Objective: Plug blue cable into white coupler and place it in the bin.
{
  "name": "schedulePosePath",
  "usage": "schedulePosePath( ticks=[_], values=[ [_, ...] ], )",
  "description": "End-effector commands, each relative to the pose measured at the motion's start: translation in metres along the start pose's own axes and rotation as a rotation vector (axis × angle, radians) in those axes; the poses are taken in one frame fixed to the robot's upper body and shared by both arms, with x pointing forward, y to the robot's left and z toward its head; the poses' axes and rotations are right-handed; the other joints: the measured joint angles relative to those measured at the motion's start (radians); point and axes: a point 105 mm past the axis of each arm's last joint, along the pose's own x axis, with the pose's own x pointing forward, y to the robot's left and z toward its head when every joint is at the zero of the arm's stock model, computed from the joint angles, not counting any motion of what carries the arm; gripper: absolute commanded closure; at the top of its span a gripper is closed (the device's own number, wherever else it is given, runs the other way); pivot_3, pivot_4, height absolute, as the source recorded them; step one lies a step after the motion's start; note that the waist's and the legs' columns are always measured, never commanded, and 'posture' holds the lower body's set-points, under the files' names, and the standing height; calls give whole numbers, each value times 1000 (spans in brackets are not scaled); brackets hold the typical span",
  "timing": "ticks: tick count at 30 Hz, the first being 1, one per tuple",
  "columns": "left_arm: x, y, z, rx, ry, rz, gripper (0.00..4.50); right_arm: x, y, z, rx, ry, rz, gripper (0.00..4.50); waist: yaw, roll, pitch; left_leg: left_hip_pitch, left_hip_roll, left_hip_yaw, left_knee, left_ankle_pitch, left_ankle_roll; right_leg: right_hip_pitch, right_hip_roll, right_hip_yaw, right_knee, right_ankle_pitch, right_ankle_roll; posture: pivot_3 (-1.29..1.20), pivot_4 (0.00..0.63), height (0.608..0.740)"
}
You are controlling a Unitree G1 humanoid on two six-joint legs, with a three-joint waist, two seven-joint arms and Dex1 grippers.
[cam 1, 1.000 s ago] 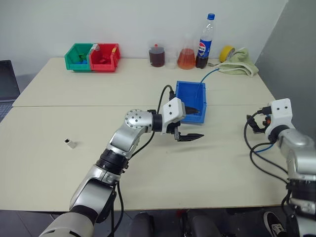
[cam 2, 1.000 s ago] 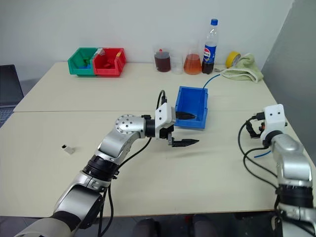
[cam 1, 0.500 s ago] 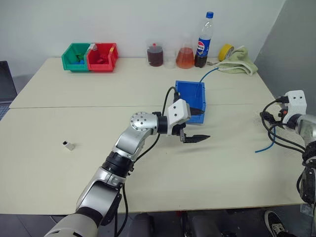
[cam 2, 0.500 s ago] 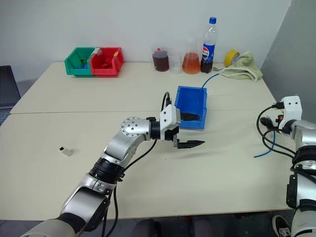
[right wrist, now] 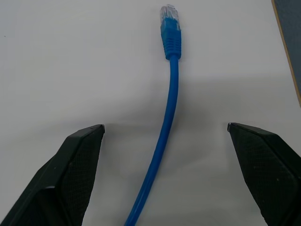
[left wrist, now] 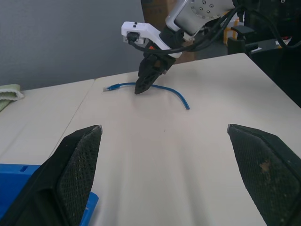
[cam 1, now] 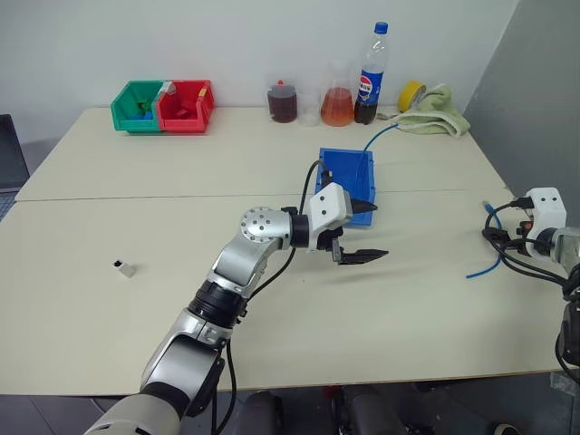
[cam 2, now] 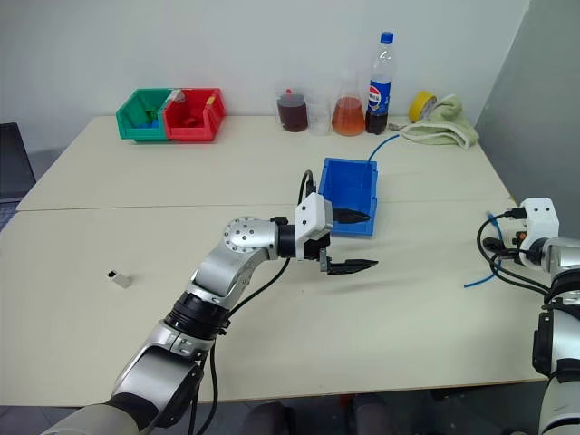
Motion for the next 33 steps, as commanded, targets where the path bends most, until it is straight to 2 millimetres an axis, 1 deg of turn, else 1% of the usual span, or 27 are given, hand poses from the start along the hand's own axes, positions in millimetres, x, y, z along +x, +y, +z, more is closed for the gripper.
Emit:
schedulePosePath(
  ticks=[1, 3, 4, 8, 13, 15, 18, 19, 20, 25, 28, 30, 32, 33],
  values=[
    [-2, 1, 13, 35, -39, 3, 0, -6, -5, 15, 19, -45, -6, 33, 0, 0, 0, 0, 0, 0, 0, 0, 0, 0, 0, 0, 0, 0, 0, 0, 150, 740],
    [-2, 2, 13, 36, -37, 4, 0, -6, -4, 16, 20, -48, 0, 407, 0, 0, 0, 0, 0, 0, 0, 0, 0, 0, 0, 0, 0, 0, 0, 0, 150, 740],
    [-2, 3, 13, 38, -37, 4, 0, -6, -4, 15, 13, -46, 5, 520, 0, 0, 0, 0, 0, 0, 0, 0, 0, 0, 0, 0, 0, 0, 0, 0, 150, 740],
    [-2, 5, 15, 53, -37, 12, 0, -6, -4, 13, 7, -42, 5, 1691, 0, 0, 0, 0, 0, 0, 0, 0, 0, 0, 0, 0, 0, 0, 0, 0, 150, 740],
    [-2, 7, 17, 58, -44, 20, 0, -6, -4, 11, -1, -42, 10, 2679, 0, 0, 0, 0, 0, 0, 0, 0, 0, 0, 0, 0, 0, 0, 0, 0, 150, 740],
    [-3, 7, 17, 59, -43, 22, 0, -5, -3, 11, -12, -43, 16, 3220, 0, 0, 0, 0, 0, 0, 0, 0, 0, 0, 0, 0, 0, 0, 0, 0, 150, 740],
    [-4, 7, 18, 56, -46, 25, 0, -4, -1, 12, -11, -46, 22, 4177, 0, 0, 0, 0, 0, 0, 0, 0, 0, 0, 0, 0, 0, 0, 0, 0, 150, 740],
    [-5, 7, 18, 56, -45, 25, 0, -4, 0, 12, -14, -45, 27, 4418, 0, 0, 0, 0, 0, 0, 0, 0, 0, 0, 0, 0, 0, 0, 0, 0, 150, 740],
    [-6, 7, 17, 56, -43, 25, 0, -4, 0, 11, -16, -45, 29, 4490, 0, 0, 0, 0, 0, 0, 0, 0, 0, 0, 0, 0, 0, 0, 0, 0, 150, 740],
    [-15, 6, 14, 50, -30, 30, 0, -5, 0, 15, -55, -44, 32, 4490, 0, 0, 0, 0, 0, 0, 0, 0, 0, 0, 0, 0, 0, 0, 0, 0, 150, 740],
    [-27, 5, 15, 48, -31, 44, 0, -10, 7, 24, -170, -39, 112, 4490, -1, 1, 0, 1, 0, 0, 0, 0, 0, 0, 0, 0, 0, 0, 0, 0, 150, 740],
    [-34, 4, 16, 45, -32, 55, 0, -15, 14, 26, -322, -23, 185, 4490, -1, 2, 0, 1, 0, 0, 0, 0, 0, 0, 0, 0, 1, 0, 0, 0, 150, 740],
    [-49, 6, 12, 60, -16, 98, 0, -24, 24, 28, -564, -1, 297, 4490, -1, 3, 0, 1, 0, 0, 0, 0, 0, 0, 0, 0, 0, 0, 0, 0, 150, 740],
    [-55, 6, 10, 59, -10, 116, 0, -28, 29, 28, -645, 12, 347, 4490, -1, 3, 1, 1, 0, 0, 0, 0, 0, 0, 0, 0, 0, 0, 0, 0, 150, 740]
  ],
)
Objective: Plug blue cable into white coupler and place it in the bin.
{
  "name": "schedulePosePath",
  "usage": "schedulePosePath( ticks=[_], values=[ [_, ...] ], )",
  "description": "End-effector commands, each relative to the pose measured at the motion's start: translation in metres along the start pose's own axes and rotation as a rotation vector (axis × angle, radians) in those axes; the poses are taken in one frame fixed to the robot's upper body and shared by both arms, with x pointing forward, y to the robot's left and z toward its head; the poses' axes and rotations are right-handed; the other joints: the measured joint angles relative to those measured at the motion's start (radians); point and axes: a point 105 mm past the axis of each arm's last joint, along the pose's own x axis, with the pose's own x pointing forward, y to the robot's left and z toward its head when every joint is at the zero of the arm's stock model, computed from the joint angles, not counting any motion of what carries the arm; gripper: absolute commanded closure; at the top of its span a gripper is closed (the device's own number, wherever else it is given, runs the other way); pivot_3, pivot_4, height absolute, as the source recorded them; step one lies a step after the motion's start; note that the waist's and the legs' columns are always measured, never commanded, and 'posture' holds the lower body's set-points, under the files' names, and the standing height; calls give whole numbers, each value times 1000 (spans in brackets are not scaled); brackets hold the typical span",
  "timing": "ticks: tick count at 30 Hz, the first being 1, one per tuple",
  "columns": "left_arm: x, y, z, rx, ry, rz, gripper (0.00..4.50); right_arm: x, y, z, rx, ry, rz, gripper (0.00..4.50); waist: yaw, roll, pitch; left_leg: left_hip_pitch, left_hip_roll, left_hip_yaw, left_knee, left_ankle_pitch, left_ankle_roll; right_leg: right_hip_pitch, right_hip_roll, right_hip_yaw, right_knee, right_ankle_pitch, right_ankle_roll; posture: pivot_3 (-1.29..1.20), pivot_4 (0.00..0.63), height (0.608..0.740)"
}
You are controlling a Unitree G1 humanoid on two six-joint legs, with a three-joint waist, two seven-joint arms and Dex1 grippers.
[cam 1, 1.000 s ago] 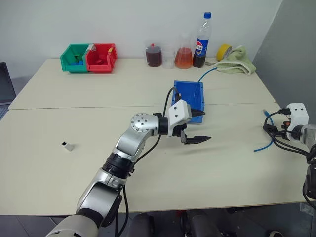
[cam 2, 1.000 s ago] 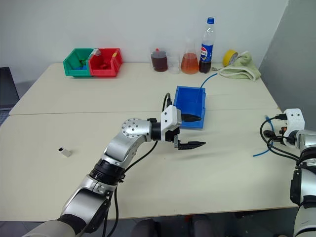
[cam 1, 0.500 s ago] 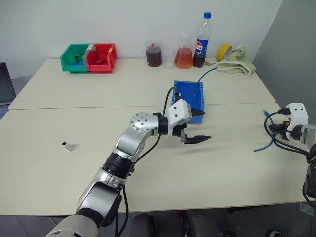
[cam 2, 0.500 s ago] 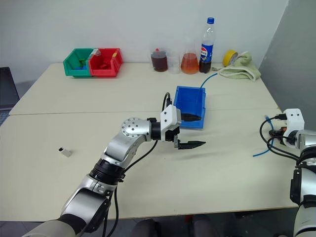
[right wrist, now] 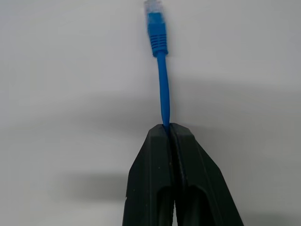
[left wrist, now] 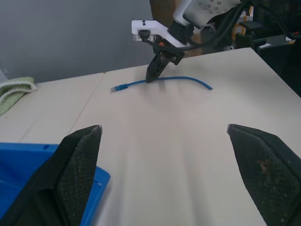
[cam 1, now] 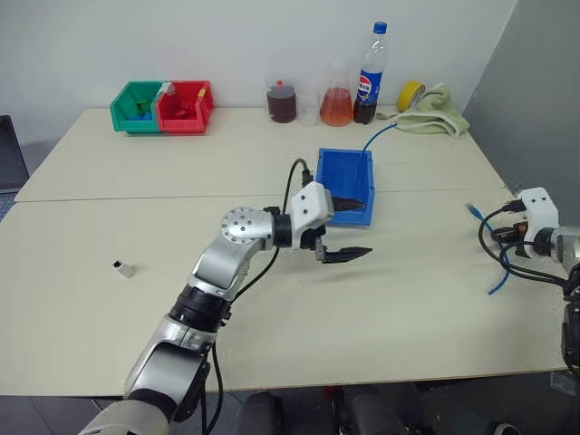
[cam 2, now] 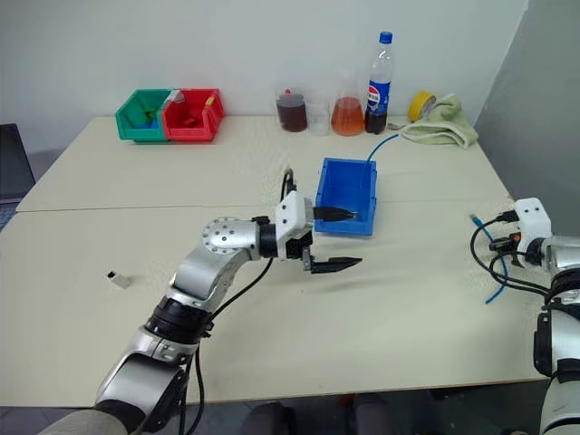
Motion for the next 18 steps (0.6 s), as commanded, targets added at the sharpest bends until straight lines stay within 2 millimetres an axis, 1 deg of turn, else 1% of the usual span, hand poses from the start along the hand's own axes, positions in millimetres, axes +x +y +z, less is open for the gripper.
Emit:
schedulePosePath(
  ticks=[1, 2, 4, 7, 9, 11, 12, 14, 18],
  values=[
    [-26, 6, 11, 46, -33, 76, 0, -21, 14, 21, -370, 7, 188, 4490, 0, 0, 0, 0, 0, 0, 0, 0, 0, 0, 0, 0, 0, 0, 0, 0, 150, 740],
    [-33, 5, 11, 38, -34, 88, 0, -25, 20, 24, -421, 15, 243, 4490, 0, 0, 0, 0, 0, 0, 0, 0, 0, 0, 0, 0, 0, 0, 0, 0, 150, 740],
    [-51, -5, 14, 20, -31, 97, 0, -35, 33, 30, -542, 11, 370, 4490, -3, 1, 1, 1, 1, -1, 0, 0, 0, 0, 0, -1, 0, 0, 0, 0, 150, 740],
    [-74, -22, 18, 0, -14, 117, 0, -48, 62, 41, -578, -12, 590, 4490, -5, 2, 1, 1, 1, -1, 0, 0, 0, 0, 0, -1, 0, 0, 0, 0, 150, 740],
    [-82, -29, 19, -11, 1, 130, 0, -51, 75, 44, -591, -18, 660, 4490, 0, 2, 1, 2, 2, -1, 0, 0, 0, 1, 0, -1, 0, 0, 0, 0, 150, 740],
    [-91, -36, 21, -19, 11, 163, 0, -48, 93, 53, -597, -64, 712, 4490, 2, 2, 1, 2, 2, -2, 1, -1, 1, 2, 0, -2, 0, 0, 0, 0, 150, 740],
    [-95, -42, 21, -30, 20, 188, 0, -44, 106, 59, -605, -100, 742, 4490, 3, 2, 1, 2, 2, -2, 1, -2, 3, 3, 0, -2, 0, 0, 0, 0, 150, 740],
    [-107, -54, 15, -31, 76, 228, 0, -38, 138, 72, -612, -172, 824, 4490, 2, 1, 1, 3, 2, -3, 1, -2, 4, 3, -1, -3, 0, 0, 0, 0, 150, 740],
    [-127, -68, 6, -92, 132, 359, 0, -25, 188, 86, -623, -279, 905, 4490, -2, 2, 2, 4, 2, -3, 1, -2, 4, 4, -1, -3, 1, 0, 0, 0, 150, 740]
  ],
)
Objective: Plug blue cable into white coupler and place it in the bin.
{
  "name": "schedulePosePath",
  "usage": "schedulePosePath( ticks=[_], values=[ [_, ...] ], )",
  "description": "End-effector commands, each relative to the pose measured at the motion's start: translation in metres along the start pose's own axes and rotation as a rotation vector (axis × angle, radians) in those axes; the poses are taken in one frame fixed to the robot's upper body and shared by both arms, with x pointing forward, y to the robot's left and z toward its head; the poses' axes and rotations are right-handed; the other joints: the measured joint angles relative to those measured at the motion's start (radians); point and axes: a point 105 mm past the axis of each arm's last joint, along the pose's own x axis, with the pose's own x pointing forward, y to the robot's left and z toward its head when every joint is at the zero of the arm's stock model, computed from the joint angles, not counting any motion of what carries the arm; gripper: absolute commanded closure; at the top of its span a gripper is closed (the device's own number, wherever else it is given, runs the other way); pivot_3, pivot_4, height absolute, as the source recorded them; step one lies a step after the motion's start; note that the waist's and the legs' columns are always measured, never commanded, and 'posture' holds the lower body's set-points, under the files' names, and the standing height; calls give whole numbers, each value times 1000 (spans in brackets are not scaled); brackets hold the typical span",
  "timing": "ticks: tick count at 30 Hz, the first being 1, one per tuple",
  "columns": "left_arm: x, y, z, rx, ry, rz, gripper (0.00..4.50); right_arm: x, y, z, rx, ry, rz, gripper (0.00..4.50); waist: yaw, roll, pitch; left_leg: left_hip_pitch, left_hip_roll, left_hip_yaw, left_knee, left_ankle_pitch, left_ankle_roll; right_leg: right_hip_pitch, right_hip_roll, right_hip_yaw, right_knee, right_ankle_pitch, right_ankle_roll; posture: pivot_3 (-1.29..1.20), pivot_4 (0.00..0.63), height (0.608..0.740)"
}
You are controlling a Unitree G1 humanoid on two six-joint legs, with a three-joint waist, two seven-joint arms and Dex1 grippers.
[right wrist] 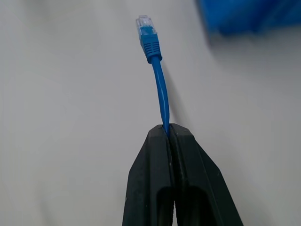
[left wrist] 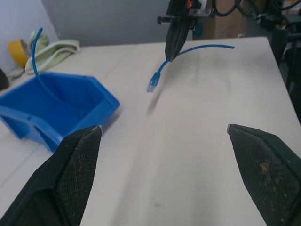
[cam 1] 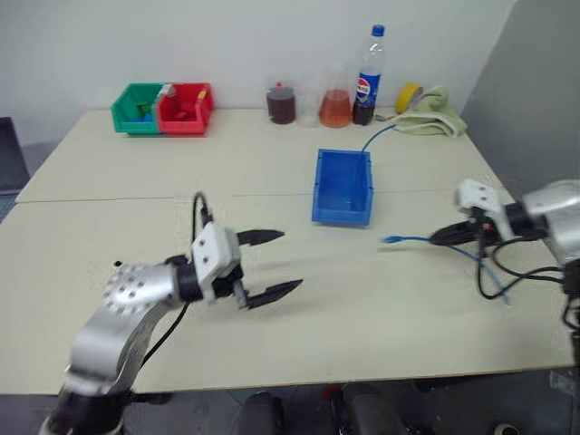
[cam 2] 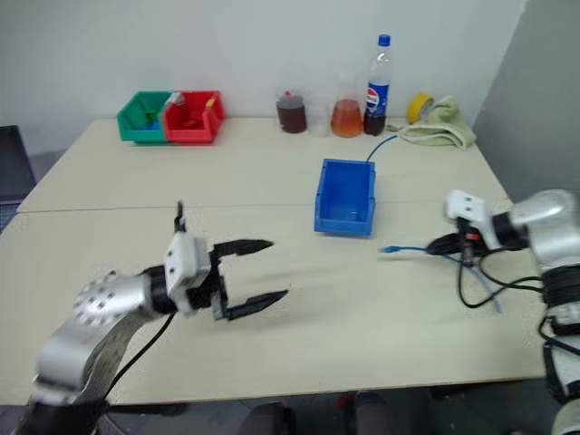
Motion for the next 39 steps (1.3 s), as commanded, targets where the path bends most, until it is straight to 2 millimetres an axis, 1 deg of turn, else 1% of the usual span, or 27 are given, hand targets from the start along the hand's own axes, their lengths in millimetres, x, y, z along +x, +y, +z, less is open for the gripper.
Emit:
schedulePosePath(
  ticks=[1, 2, 5, 6, 9, 12, 14, 17, 19, 22, 26, 30, 34, 39],
  values=[
    [-19, -3, 7, 1, 10, 137, 0, 29, 12, 30, -74, -93, 54, 4490, 2, 0, 0, 0, 0, -1, 0, 0, 0, 0, 0, -1, 0, 0, 0, 0, 150, 740],
    [-22, -5, 5, -10, 17, 151, 0, 35, 13, 33, -78, -104, 59, 4490, 5, 0, 0, 0, 0, -1, 0, 0, 0, 0, 0, -1, 0, 0, 0, 0, 150, 740],
    [-38, -24, -9, -86, 80, 241, 0, 69, 20, 54, -99, -183, 69, 4490, 8, 0, 0, -1, 0, -2, 0, 0, 0, 0, 0, -2, 0, 0, 0, 0, 150, 740],
    [-44, -29, -13, -102, 98, 271, 0, 77, 22, 60, -106, -201, 76, 4490, 6, 0, 0, -1, -1, -2, 0, 0, 0, 0, -1, -2, -1, 0, 0, 0, 150, 740],
    [-56, -40, -20, -159, 130, 352, 0, 94, 23, 70, -111, -224, 65, 4490, 9, 0, 1, -1, -1, -2, 0, 0, 0, 0, -2, -2, -1, 0, -1, 0, 150, 740],
    [-63, -49, -25, -186, 158, 410, 0, 109, 26, 75, -127, -229, 71, 4490, 18, 0, 0, -1, -2, -3, 0, 0, 0, 0, -2, -3, -1, 0, -1, 0, 150, 740],
    [-68, -49, -28, -187, 179, 462, 0, 121, 24, 76, -155, -217, 51, 4490, 17, -1, 0, -1, -1, -2, 0, 0, 1, 0, -2, -3, -1, 0, -1, 0, 150, 740],
    [-74, -46, -31, -190, 183, 517, 0, 130, 25, 79, -184, -210, 49, 4490, 15, -1, 0, 0, -1, -2, 0, 0, 1, 0, -1, -2, -1, 0, -1, 0, 150, 740],
    [-77, -49, -33, -196, 193, 530, 0, 140, 22, 84, -231, -205, 24, 4490, 15, -1, 0, 0, -1, -2, 0, 0, 1, 0, 0, -2, -1, 0, -1, 0, 150, 740],
    [-80, -52, -35, -199, 204, 542, 0, 155, 23, 88, -266, -201, 24, 4490, 5, -1, 0, -1, -1, -1, 0, 0, 1, -1, 0, -2, -1, 0, -1, 0, 150, 740],
    [-80, -52, -36, -193, 208, 549, 0, 174, 28, 88, -297, -182, 25, 4490, 1, -2, 0, -1, 0, -1, -1, 0, 1, -2, 1, -2, -1, 1, -4, 0, 150, 740],
    [-80, -53, -35, -191, 206, 552, 0, 181, 36, 86, -317, -173, 73, 4490, 2, -2, 0, -1, 0, -1, -1, 0, 1, -2, 1, -2, -1, 1, -4, 0, 150, 740],
    [-82, -55, -36, -192, 214, 559, 0, 181, 49, 91, -330, -194, 124, 4490, 2, -2, 0, -1, 0, -1, -1, 0, 1, -2, 1, -2, -1, 1, -4, 0, 150, 740],
    [-85, -49, -37, -204, 207, 609, 0, 186, 48, 91, -321, -192, 96, 4490, 2, -2, 0, -1, 1, -2, -1, 0, 1, -2, 1, -2, 0, 0, -3, 0, 150, 740]
  ],
)
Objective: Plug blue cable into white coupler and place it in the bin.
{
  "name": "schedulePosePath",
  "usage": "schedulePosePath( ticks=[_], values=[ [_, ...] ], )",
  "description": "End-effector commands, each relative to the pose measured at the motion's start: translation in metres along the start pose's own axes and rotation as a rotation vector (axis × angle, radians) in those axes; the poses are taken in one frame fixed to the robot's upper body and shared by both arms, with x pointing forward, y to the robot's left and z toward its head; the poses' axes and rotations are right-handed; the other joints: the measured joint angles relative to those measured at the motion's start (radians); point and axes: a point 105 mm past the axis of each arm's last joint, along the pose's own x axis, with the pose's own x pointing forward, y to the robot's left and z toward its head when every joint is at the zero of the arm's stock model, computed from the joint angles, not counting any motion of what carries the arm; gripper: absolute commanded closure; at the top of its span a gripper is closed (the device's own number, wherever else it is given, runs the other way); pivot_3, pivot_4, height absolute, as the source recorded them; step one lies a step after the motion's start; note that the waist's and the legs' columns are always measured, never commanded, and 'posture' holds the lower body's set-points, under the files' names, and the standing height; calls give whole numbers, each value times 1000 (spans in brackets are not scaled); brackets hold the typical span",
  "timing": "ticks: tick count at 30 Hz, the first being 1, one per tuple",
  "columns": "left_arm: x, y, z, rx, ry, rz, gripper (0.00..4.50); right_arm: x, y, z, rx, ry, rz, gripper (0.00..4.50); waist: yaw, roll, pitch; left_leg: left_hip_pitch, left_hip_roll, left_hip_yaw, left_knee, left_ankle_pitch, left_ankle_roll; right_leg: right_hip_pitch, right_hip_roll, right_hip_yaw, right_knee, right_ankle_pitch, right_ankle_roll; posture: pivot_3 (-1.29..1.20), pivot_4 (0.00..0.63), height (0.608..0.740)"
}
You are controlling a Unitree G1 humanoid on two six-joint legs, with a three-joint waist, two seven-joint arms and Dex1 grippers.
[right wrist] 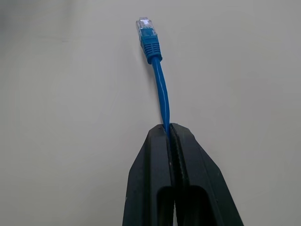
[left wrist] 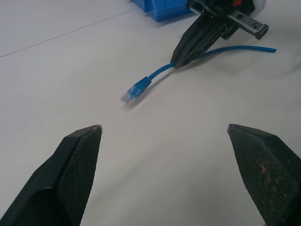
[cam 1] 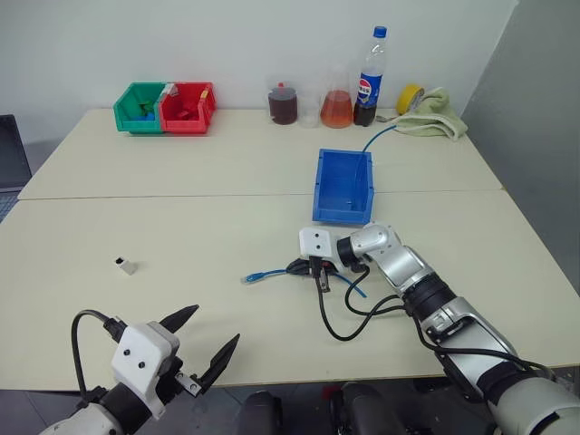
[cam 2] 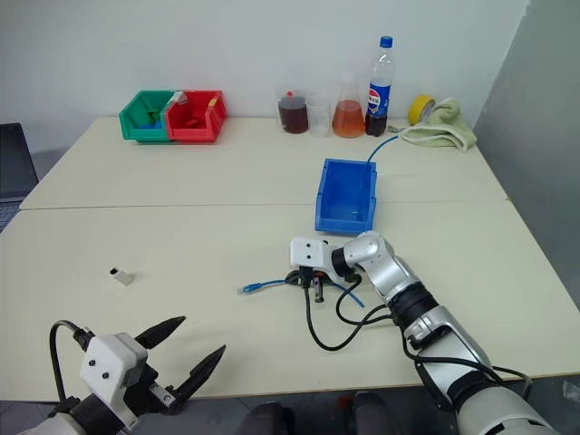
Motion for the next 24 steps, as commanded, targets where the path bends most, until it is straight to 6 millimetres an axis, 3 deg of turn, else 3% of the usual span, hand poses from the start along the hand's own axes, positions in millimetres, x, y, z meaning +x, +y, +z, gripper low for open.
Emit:
schedulePosePath(
  ticks=[1, 5, 14, 21, 24],
  values=[
    [-1, 6, 9, 3, -42, 48, 0, 1, -3, 9, -31, -13, -24, 4490, 0, 0, 0, 0, 0, 0, 0, 0, 0, 0, 0, 0, 0, 0, 0, 0, 150, 740],
    [-4, 9, 6, -8, -30, 65, 0, -1, -1, 8, -24, -13, -13, 3829, 0, 0, 0, 0, 0, 0, 0, 0, 0, 0, 0, 0, 0, 0, 0, 0, 150, 740],
    [-4, 8, 4, 23, -11, 33, 0, -8, 2, 9, -1, -27, 5, 1760, 0, 0, 0, 0, 0, 0, 0, 0, 0, 0, 0, 0, 0, 0, 0, 0, 150, 740],
    [-7, 13, 5, 37, -5, 26, 0, -43, 3, 20, 43, -64, -12, 82, 3, 0, 0, -1, 0, 0, 0, 0, 0, 0, 0, 0, -1, 0, 0, 0, 150, 740],
    [-7, 20, 11, 56, -12, 18, 0, -67, 6, 29, 88, -106, -19, 30, 4, -1, 0, -1, 0, 0, 0, 0, 0, 0, 0, 0, 0, -1, 1, 0, 150, 740]
  ],
)
